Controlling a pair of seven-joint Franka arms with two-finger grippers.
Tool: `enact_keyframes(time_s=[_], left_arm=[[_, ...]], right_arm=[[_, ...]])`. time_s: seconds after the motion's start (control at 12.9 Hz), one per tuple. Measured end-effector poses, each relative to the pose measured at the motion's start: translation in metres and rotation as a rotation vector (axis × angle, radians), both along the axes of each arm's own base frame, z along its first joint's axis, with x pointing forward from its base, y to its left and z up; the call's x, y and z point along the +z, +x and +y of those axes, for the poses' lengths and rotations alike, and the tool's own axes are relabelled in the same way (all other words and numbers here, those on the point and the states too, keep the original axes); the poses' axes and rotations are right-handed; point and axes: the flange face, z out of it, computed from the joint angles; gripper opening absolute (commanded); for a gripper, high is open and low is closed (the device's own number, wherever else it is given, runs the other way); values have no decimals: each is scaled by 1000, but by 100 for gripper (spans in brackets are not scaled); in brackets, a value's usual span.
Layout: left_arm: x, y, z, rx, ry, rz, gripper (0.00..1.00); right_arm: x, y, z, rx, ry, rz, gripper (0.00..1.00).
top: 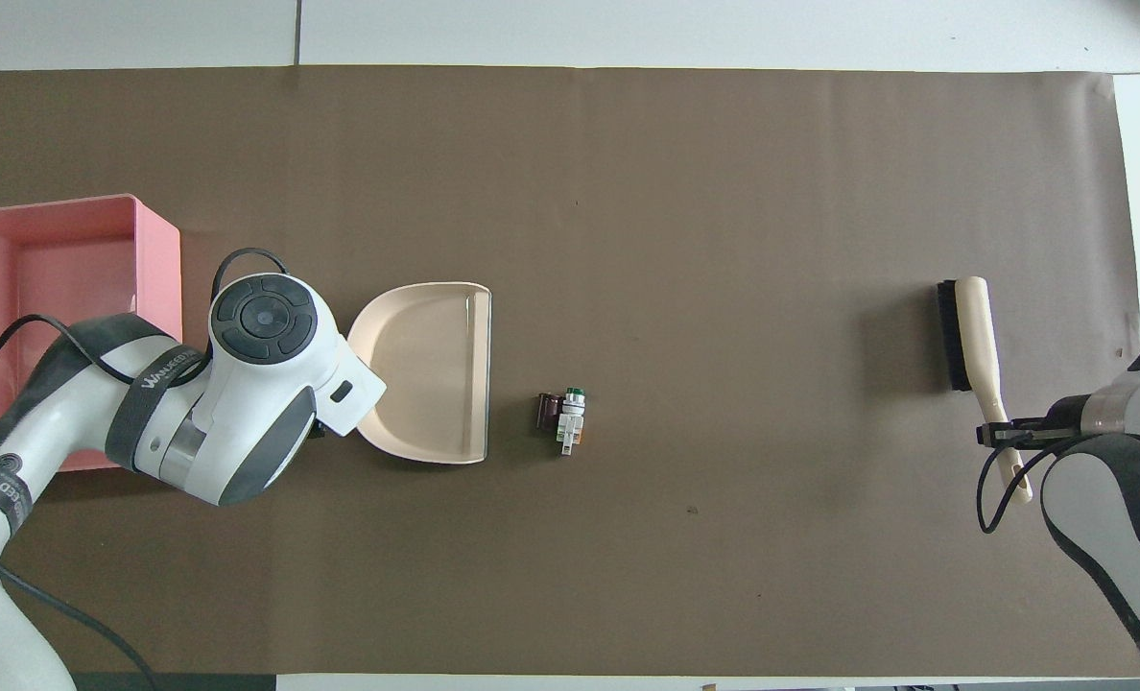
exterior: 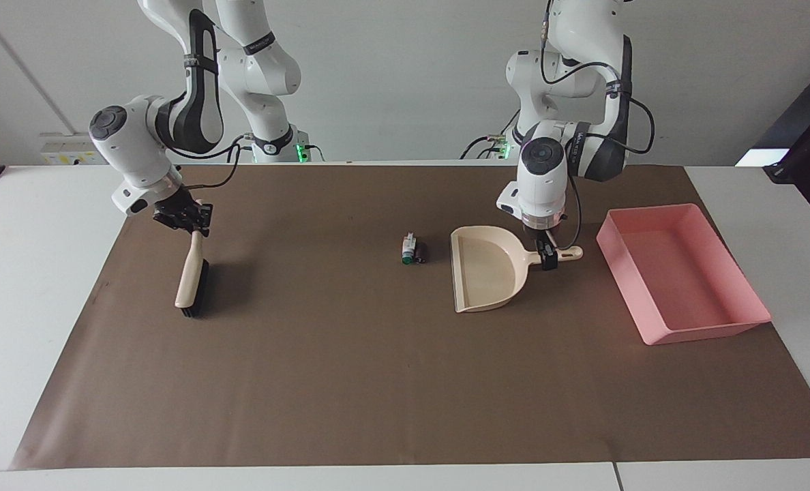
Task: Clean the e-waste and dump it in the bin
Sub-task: 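Drag the dustpan with the left gripper toward the electronic part, then grasp the cream brush handle with the right gripper and lift it, then move the brush with the right gripper behind the electronic part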
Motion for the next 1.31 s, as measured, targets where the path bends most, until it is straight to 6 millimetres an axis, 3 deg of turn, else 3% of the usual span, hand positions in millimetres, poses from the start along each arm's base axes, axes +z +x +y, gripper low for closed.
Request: enact_keyframes(time_s=[0.08,0.23,0.39,0.46,0.54,0.62,0.77,1.08,1.31], left_arm=[[-2,0,0,1,1,3,61],[-4,0,-1,1,3,6,46],[-3,-1,-5,-8,2,4,44],[-2,-1,-7,-11,1,1,42],[0,-1,-8,-11,1,-1,33],[1,-1,-8,-11,0,-4,25],[5,0,-9,-12,-1,-10,18],[13,0,-8,-8,13,3,0],[26,6,-7,-104,50,-3,0]], right_arm=[[5,2,1,5,5,14,0],[32,16,11,32,19,51,0],[61,30,39,22,22,88,0],[72,34,61,0,16,103,0],[80,35,86,-26,7,115,0],[85,32,110,-52,-3,130,0],[91,25,159,-98,-28,152,0],[85,-4,258,-175,-88,178,0],[74,-32,323,-208,-111,152,0]])
